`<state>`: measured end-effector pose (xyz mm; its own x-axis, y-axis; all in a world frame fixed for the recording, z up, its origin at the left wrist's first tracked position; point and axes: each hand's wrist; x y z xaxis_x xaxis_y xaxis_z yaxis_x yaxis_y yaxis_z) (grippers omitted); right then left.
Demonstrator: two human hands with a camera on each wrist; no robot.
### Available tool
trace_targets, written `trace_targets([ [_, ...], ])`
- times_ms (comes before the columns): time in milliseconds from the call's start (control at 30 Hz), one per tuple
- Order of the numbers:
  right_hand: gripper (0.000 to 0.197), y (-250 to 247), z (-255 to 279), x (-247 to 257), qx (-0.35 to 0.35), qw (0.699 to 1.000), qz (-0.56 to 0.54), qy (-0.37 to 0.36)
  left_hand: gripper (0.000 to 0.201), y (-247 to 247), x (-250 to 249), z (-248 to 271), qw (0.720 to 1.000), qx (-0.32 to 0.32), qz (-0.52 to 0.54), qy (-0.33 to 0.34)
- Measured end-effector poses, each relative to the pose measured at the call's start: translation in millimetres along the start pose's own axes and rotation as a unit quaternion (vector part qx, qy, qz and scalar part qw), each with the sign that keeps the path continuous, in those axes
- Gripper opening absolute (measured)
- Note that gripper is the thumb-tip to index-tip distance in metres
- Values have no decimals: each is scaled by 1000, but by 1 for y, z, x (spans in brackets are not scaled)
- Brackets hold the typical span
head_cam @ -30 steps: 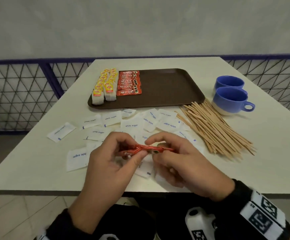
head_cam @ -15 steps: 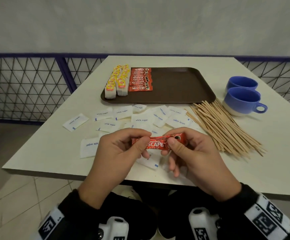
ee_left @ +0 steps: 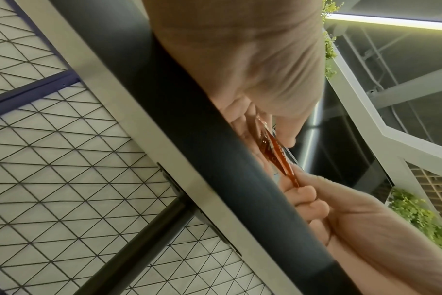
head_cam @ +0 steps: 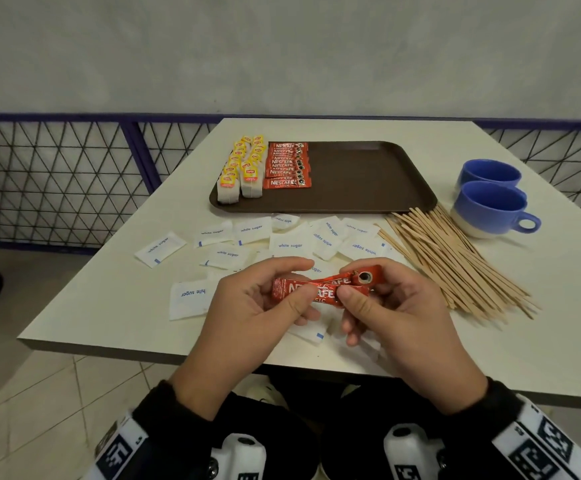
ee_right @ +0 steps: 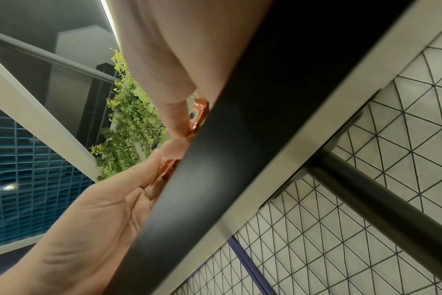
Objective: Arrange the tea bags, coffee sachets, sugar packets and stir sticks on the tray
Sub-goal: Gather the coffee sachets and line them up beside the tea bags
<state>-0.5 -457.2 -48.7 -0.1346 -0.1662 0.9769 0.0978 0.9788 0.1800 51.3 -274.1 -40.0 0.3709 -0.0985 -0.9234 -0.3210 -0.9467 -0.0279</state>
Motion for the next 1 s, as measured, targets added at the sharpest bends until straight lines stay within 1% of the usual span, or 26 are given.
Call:
trace_targets([
  [67, 16, 0, 0, 1, 0, 1000, 4, 1, 26, -1, 2, -1, 1000, 7, -6, 0],
  [167, 18, 0, -1, 0, -7, 1000, -18, 7, 25, -5, 4, -3, 1000, -4, 5, 9],
  [333, 16, -2, -2, -2, -7, 999, -31, 12, 30, -5, 2, -3, 1000, -15, 19, 12],
  [467, 16, -1, -1, -1, -14, 999, -27, 12, 27, -6, 1, -2, 999, -25, 25, 10],
  [600, 15, -1, -2, 1, -20, 999, -39, 18, 25, -6, 0, -3, 1000, -22, 14, 12],
  [833, 17, -1, -1, 3, -38, 998, -40, 26, 31, -6, -2, -2, 1000, -19, 9, -17],
  [1000, 18, 0, 4, 6, -51, 998, 3, 26, 22, -6, -4, -3, 999, -5, -3, -39],
])
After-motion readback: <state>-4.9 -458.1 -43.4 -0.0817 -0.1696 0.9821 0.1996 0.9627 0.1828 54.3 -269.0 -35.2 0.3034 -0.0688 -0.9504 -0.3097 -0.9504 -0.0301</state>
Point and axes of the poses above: each hand's wrist, its own z-axis away from the middle knuckle, its own y-axis out of the palm, x = y × z, and after that the axes turned 7 degrees about y, right-handed
